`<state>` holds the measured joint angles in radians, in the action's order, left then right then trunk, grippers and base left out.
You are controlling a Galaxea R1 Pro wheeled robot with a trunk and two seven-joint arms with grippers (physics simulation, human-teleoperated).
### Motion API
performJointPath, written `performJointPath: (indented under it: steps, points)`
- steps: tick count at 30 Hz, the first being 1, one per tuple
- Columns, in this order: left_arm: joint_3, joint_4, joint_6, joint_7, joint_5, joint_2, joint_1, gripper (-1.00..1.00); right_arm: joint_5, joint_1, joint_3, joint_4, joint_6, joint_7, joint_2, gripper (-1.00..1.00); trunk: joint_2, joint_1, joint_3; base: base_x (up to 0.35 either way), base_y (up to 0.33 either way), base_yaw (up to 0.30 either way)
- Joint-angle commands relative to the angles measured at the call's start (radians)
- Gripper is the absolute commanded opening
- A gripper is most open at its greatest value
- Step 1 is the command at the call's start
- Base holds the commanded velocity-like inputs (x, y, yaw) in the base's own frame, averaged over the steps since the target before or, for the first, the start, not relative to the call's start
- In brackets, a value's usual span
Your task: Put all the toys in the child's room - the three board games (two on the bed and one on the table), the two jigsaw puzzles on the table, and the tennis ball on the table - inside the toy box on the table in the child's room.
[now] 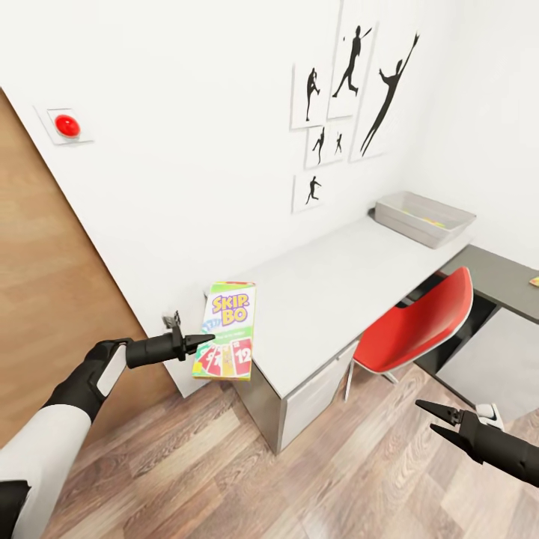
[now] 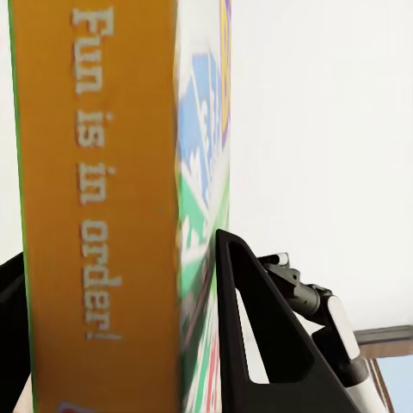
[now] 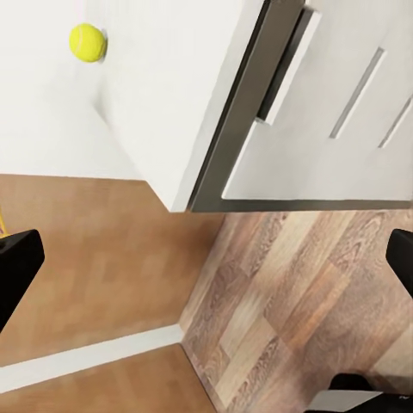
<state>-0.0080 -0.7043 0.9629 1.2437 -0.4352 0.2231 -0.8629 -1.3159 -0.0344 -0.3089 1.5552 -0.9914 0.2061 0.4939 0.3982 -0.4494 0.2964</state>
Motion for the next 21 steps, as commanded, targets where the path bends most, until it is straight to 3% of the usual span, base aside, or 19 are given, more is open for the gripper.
performJointPath:
  steps: [1,21]
  points:
    - [0.0,0.0,0.007,0.003,-0.002,0.002,-0.001,-1.0,0.01,-0.001,-0.001,0.0,-0.004,0.01,0.0,1.0,0.002,-0.001,0.0,0.0,0.0,0.0]
    - [-0.002,-0.001,0.007,0.005,-0.002,0.005,-0.001,-1.0,0.01,-0.001,-0.001,-0.001,-0.004,0.008,0.0,1.0,0.002,-0.001,-0.033,0.0,0.0,0.0]
